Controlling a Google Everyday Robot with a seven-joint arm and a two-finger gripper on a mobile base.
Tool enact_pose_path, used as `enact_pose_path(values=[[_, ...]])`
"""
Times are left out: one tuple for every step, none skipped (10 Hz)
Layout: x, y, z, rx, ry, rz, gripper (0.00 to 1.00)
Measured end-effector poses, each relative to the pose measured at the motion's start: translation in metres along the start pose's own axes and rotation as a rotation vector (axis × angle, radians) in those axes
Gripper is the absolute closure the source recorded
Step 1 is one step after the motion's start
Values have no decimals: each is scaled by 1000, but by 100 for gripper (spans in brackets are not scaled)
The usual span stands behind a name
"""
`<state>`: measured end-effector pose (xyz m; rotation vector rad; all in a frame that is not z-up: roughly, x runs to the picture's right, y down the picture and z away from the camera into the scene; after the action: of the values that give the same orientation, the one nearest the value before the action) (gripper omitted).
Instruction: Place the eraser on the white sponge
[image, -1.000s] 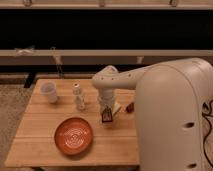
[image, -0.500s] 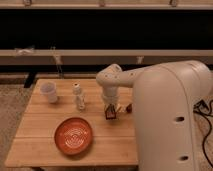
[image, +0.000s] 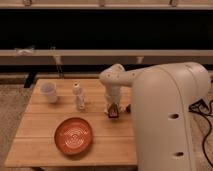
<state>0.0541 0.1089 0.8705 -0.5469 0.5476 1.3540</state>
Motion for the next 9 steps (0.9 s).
enact_pose_path(values=[[-2, -2, 1, 6, -3, 7, 53], [-4, -2, 2, 8, -6, 15, 43], [-8, -2, 2, 12, -15, 22, 31], [-11, -5, 1, 19, -24, 32, 22], [-13, -6, 0, 21, -29, 38, 20], [-15, -6, 0, 22, -34, 42, 20], [-18, -6, 0, 22, -40, 45, 20], [-21, -4, -1, 23, -47, 45, 20], [-22, -3, -1, 21, -50, 46, 20]])
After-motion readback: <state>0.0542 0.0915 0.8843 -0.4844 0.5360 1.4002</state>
